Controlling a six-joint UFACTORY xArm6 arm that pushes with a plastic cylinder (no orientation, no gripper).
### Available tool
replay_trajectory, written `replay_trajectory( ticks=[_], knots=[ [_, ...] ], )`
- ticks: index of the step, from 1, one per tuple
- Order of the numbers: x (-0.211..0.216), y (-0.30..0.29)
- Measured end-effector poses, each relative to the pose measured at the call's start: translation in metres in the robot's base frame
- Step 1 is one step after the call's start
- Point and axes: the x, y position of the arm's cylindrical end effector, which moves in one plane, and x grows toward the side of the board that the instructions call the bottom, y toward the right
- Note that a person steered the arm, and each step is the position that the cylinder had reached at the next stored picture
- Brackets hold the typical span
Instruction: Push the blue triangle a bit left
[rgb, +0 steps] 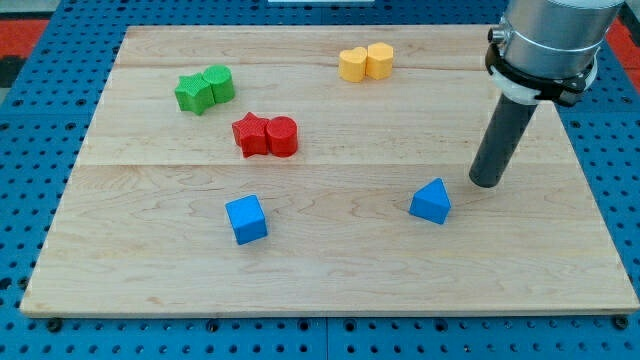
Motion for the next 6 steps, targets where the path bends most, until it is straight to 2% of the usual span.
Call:
replay_trajectory(
  ticks=[2,3,6],
  knots=[
    [0.043,-0.009],
    [0.030,-0.078],
    [0.001,-0.096]
  ],
)
